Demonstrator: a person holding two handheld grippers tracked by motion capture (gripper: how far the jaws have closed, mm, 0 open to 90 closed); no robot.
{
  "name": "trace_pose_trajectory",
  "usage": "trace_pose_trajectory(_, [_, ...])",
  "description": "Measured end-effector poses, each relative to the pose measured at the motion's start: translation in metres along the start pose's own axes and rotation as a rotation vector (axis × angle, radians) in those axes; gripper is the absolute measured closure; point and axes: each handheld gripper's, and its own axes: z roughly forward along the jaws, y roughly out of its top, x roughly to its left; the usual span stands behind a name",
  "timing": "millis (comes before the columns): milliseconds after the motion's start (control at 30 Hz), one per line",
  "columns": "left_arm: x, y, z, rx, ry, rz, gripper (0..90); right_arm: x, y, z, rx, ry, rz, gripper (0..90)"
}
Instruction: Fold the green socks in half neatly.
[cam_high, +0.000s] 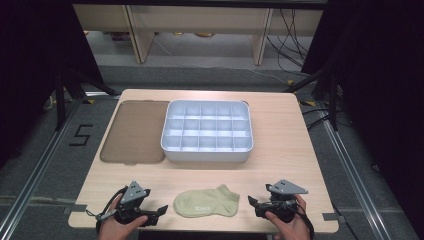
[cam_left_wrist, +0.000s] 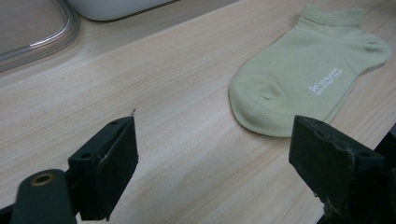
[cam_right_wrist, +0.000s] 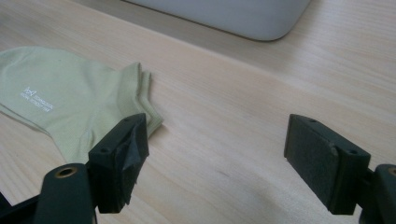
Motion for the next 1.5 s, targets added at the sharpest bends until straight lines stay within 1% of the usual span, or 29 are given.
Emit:
trace_pose_trajectory(67, [0.0, -0.001, 0.001, -0.011, -0.013, -0.027, 15.1, 0.002, 0.0, 0.0, 0.005, 0.013, 0.003, 23.8])
trace_pose_trajectory(167, [0.001, -0.001, 0.0, 0.001, -0.017, -0.024, 15.0, 0.004, 0.001, 0.0, -0.007, 0.015, -0.017, 24.2])
trace_pose_trajectory(200, [0.001, -0.001, 0.0, 0.001, -0.017, -0.024, 15.0, 0.006, 0.001, 0.0, -0.003, 0.021, 0.005, 24.2])
trace_pose_trajectory(233, [-0.001, -0.001, 0.002, -0.027, -0.037, -0.046, 15.1, 0.005, 0.001, 0.0, 0.0, 0.015, -0.022, 24.2])
trace_pose_trajectory(267, [0.0, -0.001, 0.001, -0.01, -0.04, -0.028, 15.2, 0.004, 0.001, 0.0, -0.003, 0.014, -0.028, 24.6])
trace_pose_trajectory(333, [-0.003, -0.001, 0.002, -0.024, -0.033, -0.038, 15.1, 0.005, 0.001, 0.0, -0.012, 0.029, -0.017, 26.4])
trace_pose_trajectory(367, [-0.005, 0.0, 0.003, -0.037, -0.043, -0.059, 15.1, 0.005, 0.002, -0.001, -0.011, 0.023, -0.023, 26.7])
trace_pose_trajectory(400, [-0.004, 0.0, 0.002, -0.023, -0.048, -0.04, 15.1, 0.005, 0.002, -0.001, -0.013, 0.028, -0.022, 27.8])
trace_pose_trajectory(433, [-0.007, 0.0, 0.004, -0.048, -0.049, -0.071, 15.1, 0.005, 0.002, -0.001, -0.012, 0.029, -0.021, 29.6])
trace_pose_trajectory(467, [-0.006, 0.0, 0.002, -0.019, -0.044, -0.043, 15.1, 0.005, 0.003, -0.001, -0.016, 0.029, -0.021, 30.4])
trace_pose_trajectory(567, [-0.011, 0.001, 0.006, -0.04, -0.057, -0.066, 15.1, 0.006, 0.003, -0.001, -0.027, 0.044, -0.02, 33.0])
trace_pose_trajectory(633, [-0.014, 0.001, 0.007, -0.026, -0.061, -0.062, 15.1, 0.009, 0.004, -0.002, -0.025, 0.045, -0.014, 34.3])
trace_pose_trajectory(667, [-0.015, 0.002, 0.007, -0.016, -0.06, -0.05, 15.2, 0.012, 0.004, -0.002, -0.029, 0.053, 0.011, 34.9])
trace_pose_trajectory(700, [-0.017, 0.003, 0.008, -0.035, -0.069, -0.069, 16.0, 0.011, 0.004, -0.002, -0.036, 0.051, -0.008, 35.2])
trace_pose_trajectory(733, [-0.017, 0.003, 0.008, -0.026, -0.072, -0.054, 18.0, 0.011, 0.004, -0.002, -0.037, 0.056, -0.017, 35.9])
trace_pose_trajectory(767, [-0.019, 0.003, 0.009, -0.037, -0.074, -0.064, 20.2, 0.012, 0.004, -0.001, -0.036, 0.056, -0.012, 36.9])
trace_pose_trajectory(800, [-0.018, 0.004, 0.008, -0.024, -0.076, -0.055, 21.4, 0.012, 0.005, -0.001, -0.038, 0.061, -0.016, 37.0])
trace_pose_trajectory(833, [-0.021, 0.004, 0.01, -0.047, -0.084, -0.077, 22.4, 0.011, 0.005, -0.001, -0.032, 0.069, -0.029, 37.0])
trace_pose_trajectory(867, [-0.021, 0.005, 0.01, -0.043, -0.085, -0.076, 24.1, 0.012, 0.006, -0.001, -0.032, 0.058, -0.037, 37.1])
trace_pose_trajectory(1000, [-0.023, 0.007, 0.013, -0.038, -0.087, -0.073, 26.8, 0.013, 0.006, -0.001, -0.035, 0.067, -0.045, 37.0])
trace_pose_trajectory(1067, [-0.023, 0.009, 0.017, -0.006, -0.086, -0.064, 27.8, 0.013, 0.006, 0.0, -0.04, 0.08, -0.044, 36.7])
trace_pose_trajectory(1100, [-0.024, 0.01, 0.02, -0.02, -0.087, -0.079, 29.5, 0.013, 0.006, 0.001, -0.043, 0.086, -0.054, 36.7])
trace_pose_trajectory(1133, [-0.022, 0.011, 0.021, -0.001, -0.086, -0.05, 30.6, 0.014, 0.006, 0.001, -0.04, 0.085, -0.054, 36.7])
trace_pose_trajectory(1200, [-0.026, 0.013, 0.027, -0.018, -0.084, -0.06, 33.8, 0.015, 0.006, 0.0, -0.034, 0.07, -0.051, 36.7])
trace_pose_trajectory(1267, [-0.027, 0.015, 0.031, 0.015, -0.08, -0.038, 35.7, 0.016, 0.007, 0.001, -0.036, 0.078, -0.064, 36.7])
trace_pose_trajectory(1300, [-0.03, 0.015, 0.033, 0.004, -0.075, -0.051, 37.8, 0.017, 0.007, 0.001, -0.041, 0.069, -0.061, 36.7])
trace_pose_trajectory(1367, [-0.031, 0.017, 0.035, 0.017, -0.061, -0.027, 40.0, 0.017, 0.007, 0.001, -0.039, 0.08, -0.067, 36.5])
trace_pose_trajectory(1433, [-0.033, 0.017, 0.037, 0.008, -0.058, -0.037, 42.3, 0.017, 0.007, 0.002, -0.037, 0.091, -0.063, 36.2])
trace_pose_trajectory(1500, [-0.034, 0.017, 0.038, 0.021, -0.055, -0.029, 43.2, 0.018, 0.007, 0.002, -0.038, 0.083, -0.066, 36.2])
